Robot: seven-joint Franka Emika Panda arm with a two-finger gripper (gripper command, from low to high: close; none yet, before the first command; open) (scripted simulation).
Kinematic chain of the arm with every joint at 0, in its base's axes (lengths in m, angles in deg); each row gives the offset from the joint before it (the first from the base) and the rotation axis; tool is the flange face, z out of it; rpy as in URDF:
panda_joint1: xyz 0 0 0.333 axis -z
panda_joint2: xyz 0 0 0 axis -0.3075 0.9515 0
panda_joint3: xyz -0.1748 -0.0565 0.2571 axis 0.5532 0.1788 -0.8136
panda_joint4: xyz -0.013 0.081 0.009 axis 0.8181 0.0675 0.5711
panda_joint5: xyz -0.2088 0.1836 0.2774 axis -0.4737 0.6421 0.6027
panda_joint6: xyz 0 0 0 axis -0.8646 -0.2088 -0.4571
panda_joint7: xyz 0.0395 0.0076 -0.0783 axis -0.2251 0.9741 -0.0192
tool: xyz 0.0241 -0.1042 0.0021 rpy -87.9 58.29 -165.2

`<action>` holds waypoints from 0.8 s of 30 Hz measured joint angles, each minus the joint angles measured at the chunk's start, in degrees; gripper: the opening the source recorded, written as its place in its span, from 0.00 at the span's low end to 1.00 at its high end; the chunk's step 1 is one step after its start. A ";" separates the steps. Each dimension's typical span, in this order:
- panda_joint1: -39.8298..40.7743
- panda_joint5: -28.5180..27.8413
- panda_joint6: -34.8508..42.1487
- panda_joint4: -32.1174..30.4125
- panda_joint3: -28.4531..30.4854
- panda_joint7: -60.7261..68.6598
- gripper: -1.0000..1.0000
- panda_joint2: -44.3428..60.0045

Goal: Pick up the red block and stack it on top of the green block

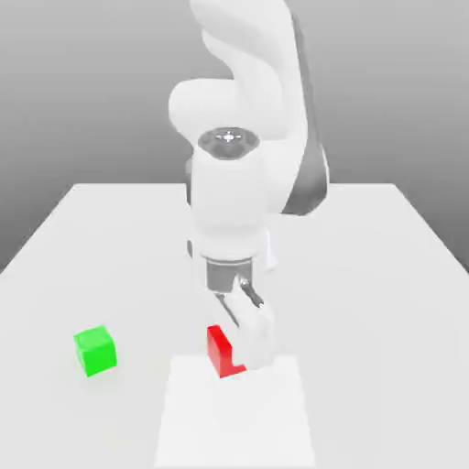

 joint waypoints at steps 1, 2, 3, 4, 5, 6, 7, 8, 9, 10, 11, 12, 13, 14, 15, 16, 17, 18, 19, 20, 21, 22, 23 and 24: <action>-0.58 -0.24 0.65 -0.14 1.07 -1.43 0.00 -0.52; 0.70 -0.55 1.32 -0.25 2.69 -3.28 0.00 -1.07; 4.19 -0.78 1.94 -0.36 4.25 -5.16 0.00 -1.67; 7.30 -0.92 2.65 -0.44 5.56 -7.28 0.00 -2.34; 9.91 -0.95 3.38 -0.50 6.85 -9.48 0.00 -3.07; 12.10 -0.84 4.10 -0.57 8.04 -11.62 0.00 -3.86; 13.86 -0.64 4.78 -0.66 9.27 -13.67 0.00 -4.69; 15.48 -0.32 5.39 -0.79 10.43 -15.57 0.00 -5.59; 17.17 -0.11 5.92 -0.80 11.55 -17.53 0.00 -6.27; 18.85 -0.19 6.23 -0.62 12.75 -19.68 0.00 -6.53; 20.15 -0.46 6.13 -0.37 13.60 -21.39 0.00 -6.28; 20.85 -0.79 5.71 -0.18 14.07 -22.39 0.00 -5.74; 21.28 -1.13 5.10 -0.03 14.31 -23.02 0.00 -5.03; 21.48 -1.41 4.37 0.08 14.53 -23.41 0.00 -4.21; 21.70 -1.73 3.54 0.17 14.60 -23.74 0.00 -3.33; 21.82 -2.00 2.65 0.24 14.62 -23.99 0.00 -2.39; 21.90 -2.21 1.70 0.29 14.61 -24.17 0.00 -1.41; 21.92 -2.37 0.71 0.32 14.62 -24.30 0.00 -0.40; 21.94 -2.46 -0.33 0.33 14.61 -24.38 0.00 0.65; 21.95 -2.48 -1.40 0.32 14.59 -24.40 0.00 1.73; 21.87 -2.42 -2.51 0.29 14.54 -24.36 0.00 2.84; 21.95 -2.33 -3.64 0.24 14.36 -24.28 0.00 3.98; 21.97 -2.08 -4.79 0.17 14.22 -24.08 0.00 5.13; 21.98 -1.92 -5.46 0.13 14.14 -23.95 1.00 5.78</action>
